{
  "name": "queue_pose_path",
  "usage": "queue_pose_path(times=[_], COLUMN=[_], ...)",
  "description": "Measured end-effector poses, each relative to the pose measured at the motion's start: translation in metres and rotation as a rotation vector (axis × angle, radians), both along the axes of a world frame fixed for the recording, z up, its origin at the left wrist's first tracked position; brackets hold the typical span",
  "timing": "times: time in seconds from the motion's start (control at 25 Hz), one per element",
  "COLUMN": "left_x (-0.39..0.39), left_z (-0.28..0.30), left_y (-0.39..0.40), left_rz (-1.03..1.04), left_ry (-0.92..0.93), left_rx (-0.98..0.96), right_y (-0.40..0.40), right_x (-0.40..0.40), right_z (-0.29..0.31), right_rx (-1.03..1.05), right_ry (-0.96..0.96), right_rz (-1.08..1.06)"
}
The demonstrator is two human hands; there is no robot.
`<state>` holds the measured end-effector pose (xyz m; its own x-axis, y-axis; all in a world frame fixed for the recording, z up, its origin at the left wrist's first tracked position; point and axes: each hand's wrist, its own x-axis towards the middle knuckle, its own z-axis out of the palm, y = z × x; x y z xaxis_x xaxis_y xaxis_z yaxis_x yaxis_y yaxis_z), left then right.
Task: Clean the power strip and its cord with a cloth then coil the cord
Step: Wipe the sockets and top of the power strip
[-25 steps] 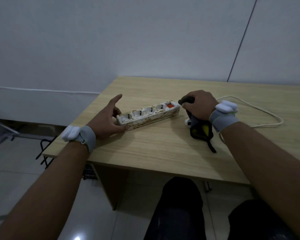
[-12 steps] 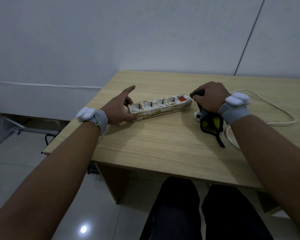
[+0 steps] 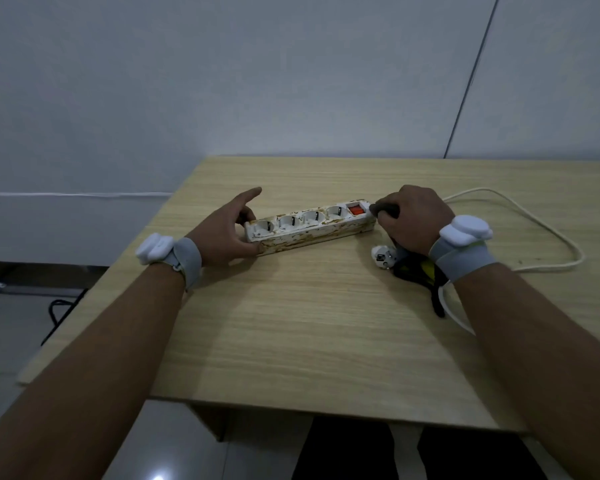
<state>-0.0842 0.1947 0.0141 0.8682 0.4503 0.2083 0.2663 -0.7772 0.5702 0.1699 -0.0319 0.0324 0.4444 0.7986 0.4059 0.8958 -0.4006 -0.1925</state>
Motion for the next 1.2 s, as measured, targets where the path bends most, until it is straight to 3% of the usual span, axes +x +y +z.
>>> queue_pose_path(times=[0.16, 0.4, 0.6, 0.8, 1.0, 1.2], left_x=[0.009, 0.015, 0.014, 0.014, 0.015, 0.018], left_z=[0.0, -0.008, -0.011, -0.012, -0.012, -0.011], left_y=[0.01, 0.014, 0.012, 0.009, -0.001, -0.008], left_rz=[-0.028, -0.024, -0.014, 0.002, 0.03, 0.057], left_ry=[-0.004, -0.061, -0.098, -0.108, -0.124, -0.112], left_rx=[-0.008, -0.017, -0.028, -0.056, -0.049, -0.038], right_y=[0.004, 0.001, 0.0, 0.001, -0.005, -0.004], right_x=[0.003, 0.0, 0.003, -0.005, 0.007, 0.0], right_z=[-0.007, -0.006, -0.009, -0.009, -0.009, -0.007], right_rx=[0.012, 0.028, 0.054, 0.017, 0.084, -0.017], right_ry=[0.032, 0.116, 0.12, 0.122, 0.086, 0.146], right_rz=[-0.058, 0.07, -0.035, 0.079, -0.072, 0.059])
